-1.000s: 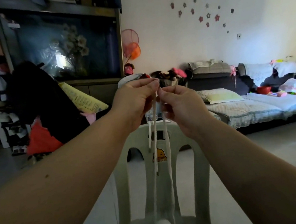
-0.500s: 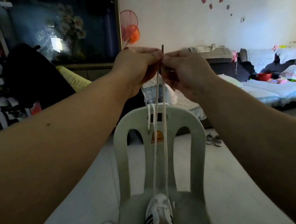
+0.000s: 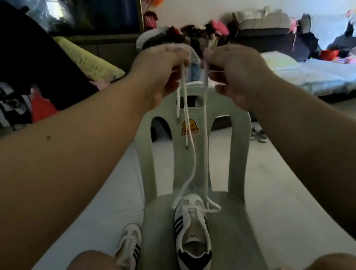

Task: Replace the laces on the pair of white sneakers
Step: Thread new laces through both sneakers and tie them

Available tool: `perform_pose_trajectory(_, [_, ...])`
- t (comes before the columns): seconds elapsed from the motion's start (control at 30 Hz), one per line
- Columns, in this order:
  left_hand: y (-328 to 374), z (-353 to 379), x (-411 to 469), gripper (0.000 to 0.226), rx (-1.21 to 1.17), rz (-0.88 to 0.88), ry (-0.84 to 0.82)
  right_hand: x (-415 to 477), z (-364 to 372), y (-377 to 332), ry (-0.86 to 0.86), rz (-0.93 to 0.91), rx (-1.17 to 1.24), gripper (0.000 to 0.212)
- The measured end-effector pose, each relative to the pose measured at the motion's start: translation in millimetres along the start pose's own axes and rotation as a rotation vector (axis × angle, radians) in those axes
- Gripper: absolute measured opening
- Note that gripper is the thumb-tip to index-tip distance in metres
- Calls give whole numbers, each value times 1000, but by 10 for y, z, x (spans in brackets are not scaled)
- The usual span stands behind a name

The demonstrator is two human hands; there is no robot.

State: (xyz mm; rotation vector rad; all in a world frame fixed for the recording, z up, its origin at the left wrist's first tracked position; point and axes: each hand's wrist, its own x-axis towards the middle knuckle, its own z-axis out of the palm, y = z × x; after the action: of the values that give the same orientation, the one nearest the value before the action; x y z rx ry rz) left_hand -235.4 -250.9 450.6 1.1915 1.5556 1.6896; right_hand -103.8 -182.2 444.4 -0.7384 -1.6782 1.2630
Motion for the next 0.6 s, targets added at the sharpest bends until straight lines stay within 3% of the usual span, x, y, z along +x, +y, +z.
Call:
perform_pose_trajectory(0.23, [-1382, -128, -205, 25, 50, -287, 51, -361, -268, 1404, 38, 301, -231, 14])
perform_pose_trajectory(0.33, [-1991, -149, -277, 26, 334, -410, 30, -555, -316, 2046, 1, 418, -361, 12])
perform_pose_trajectory(0.47, [-2519, -91, -390, 9, 608, -440, -187, -671, -294, 2690, -266, 561, -676, 19])
perform_pose_trajectory(0.6, [-2807, -21, -457, 5, 809, -420, -426, -631, -236, 2984, -545, 548, -945, 17])
